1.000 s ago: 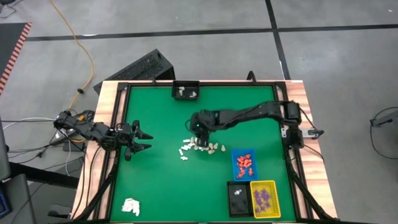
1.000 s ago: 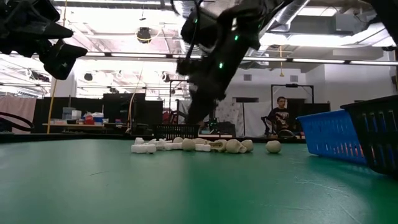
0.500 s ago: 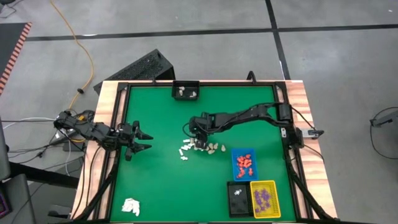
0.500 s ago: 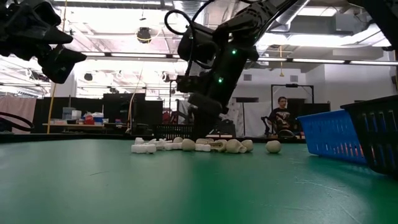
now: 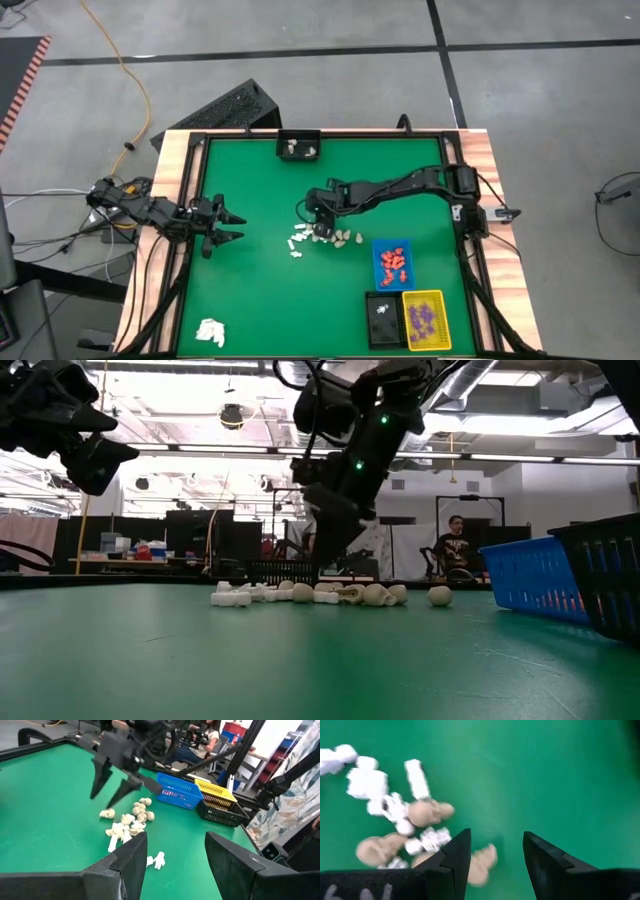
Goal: Sort Halloween decoration
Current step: Put the gray skull toy into the top black bin
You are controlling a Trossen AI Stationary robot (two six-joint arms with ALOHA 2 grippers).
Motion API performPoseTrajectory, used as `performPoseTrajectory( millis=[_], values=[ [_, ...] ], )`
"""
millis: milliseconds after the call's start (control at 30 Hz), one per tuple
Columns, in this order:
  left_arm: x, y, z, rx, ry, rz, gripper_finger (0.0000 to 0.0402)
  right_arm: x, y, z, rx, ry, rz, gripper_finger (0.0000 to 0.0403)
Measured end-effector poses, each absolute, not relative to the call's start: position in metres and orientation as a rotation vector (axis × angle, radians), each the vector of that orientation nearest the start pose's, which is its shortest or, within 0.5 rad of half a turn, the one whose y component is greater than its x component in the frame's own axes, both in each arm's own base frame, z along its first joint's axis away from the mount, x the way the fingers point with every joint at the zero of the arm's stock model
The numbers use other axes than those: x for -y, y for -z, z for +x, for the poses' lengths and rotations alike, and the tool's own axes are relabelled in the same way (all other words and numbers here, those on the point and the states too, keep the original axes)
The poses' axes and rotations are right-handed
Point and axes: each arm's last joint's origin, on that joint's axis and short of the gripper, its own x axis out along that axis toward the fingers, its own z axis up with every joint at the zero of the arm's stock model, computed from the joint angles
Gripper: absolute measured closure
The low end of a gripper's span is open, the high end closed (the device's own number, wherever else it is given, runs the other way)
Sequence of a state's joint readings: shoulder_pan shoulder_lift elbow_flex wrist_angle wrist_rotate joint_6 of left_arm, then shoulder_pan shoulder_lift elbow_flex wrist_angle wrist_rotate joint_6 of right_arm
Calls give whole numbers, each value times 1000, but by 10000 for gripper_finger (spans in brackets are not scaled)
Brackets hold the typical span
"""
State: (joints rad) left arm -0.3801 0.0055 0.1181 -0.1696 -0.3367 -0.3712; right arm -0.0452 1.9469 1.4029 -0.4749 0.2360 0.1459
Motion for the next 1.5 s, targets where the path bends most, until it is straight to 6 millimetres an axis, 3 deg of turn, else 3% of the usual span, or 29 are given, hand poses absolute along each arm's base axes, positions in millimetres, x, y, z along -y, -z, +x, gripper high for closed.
performPoseTrajectory(
  millis=[167,500,900,1033,1300,1500],
  values=[
    [24,-186,85,-71,44,-355,213,18,-191,400,-943,465,41,223],
    [24,-186,85,-70,45,-354,213,-10,-161,387,-872,538,51,223],
    [24,-186,85,-66,40,-358,213,2,-128,369,-791,594,148,225],
    [24,-186,85,-66,40,-354,213,1,-120,363,-747,598,182,251],
    [23,-186,85,-63,27,-353,213,2,-119,363,-747,601,183,342],
    [23,-186,85,-62,22,-353,213,2,-122,363,-734,598,188,354]
  ],
)
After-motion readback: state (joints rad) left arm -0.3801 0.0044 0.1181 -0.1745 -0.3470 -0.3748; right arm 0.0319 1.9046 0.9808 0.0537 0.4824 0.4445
